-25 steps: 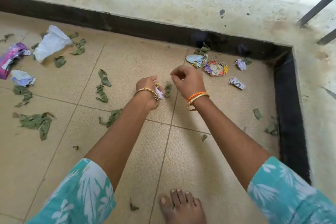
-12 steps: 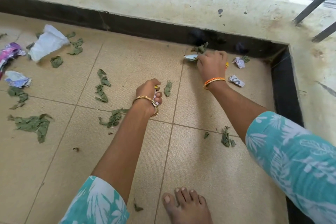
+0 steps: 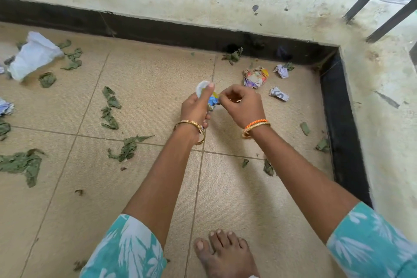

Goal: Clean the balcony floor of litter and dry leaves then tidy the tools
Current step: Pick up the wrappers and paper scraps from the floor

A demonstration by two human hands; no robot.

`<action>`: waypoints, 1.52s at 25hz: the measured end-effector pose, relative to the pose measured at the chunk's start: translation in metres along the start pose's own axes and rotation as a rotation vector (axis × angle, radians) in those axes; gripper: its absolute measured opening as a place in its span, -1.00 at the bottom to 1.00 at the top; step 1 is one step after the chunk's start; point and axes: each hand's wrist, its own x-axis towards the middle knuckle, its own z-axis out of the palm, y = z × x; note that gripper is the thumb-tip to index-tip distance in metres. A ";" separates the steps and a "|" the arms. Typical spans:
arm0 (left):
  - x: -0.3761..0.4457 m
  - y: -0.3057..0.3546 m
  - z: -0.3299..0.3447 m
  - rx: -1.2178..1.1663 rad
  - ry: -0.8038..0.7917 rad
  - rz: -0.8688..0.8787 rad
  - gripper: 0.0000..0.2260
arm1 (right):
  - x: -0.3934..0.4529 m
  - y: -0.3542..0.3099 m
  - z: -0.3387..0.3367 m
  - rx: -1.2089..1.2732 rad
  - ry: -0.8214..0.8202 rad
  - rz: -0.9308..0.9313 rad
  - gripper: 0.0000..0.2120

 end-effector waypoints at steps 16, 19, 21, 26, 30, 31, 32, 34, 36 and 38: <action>0.003 0.004 0.001 -0.226 -0.182 -0.274 -0.72 | 0.056 0.058 -0.031 -0.430 0.305 0.025 -0.77; 0.004 0.000 0.005 -0.248 -0.189 -0.268 -0.65 | 0.030 0.038 -0.029 -0.129 0.462 0.088 -0.80; 0.003 0.000 0.011 -0.278 -0.199 -0.245 -0.67 | 0.008 0.026 -0.027 0.131 0.373 0.204 -0.88; 0.002 -0.004 0.029 -0.149 -0.238 -0.134 -0.70 | -0.010 0.024 -0.036 0.262 -0.011 0.293 -0.89; 0.005 -0.011 0.032 -0.141 -0.178 -0.146 -0.77 | 0.002 0.029 -0.049 0.018 -0.180 0.190 -0.91; 0.006 -0.012 0.032 -0.150 -0.163 -0.173 -0.80 | 0.008 0.030 -0.054 0.007 -0.184 0.198 -0.90; 0.007 -0.012 0.032 -0.154 -0.149 -0.197 -0.83 | 0.016 0.031 -0.060 0.006 -0.114 0.219 -0.89; 0.009 -0.010 0.031 -0.152 -0.129 -0.225 -0.86 | 0.042 0.041 -0.075 -0.059 0.153 0.257 -0.87; 0.011 -0.008 0.029 -0.146 -0.106 -0.215 -0.81 | 0.070 0.055 -0.087 -0.231 0.315 0.270 -0.83; 0.011 -0.007 0.027 -0.187 -0.066 -0.201 -0.81 | 0.091 0.069 -0.091 -0.393 0.308 0.281 -0.78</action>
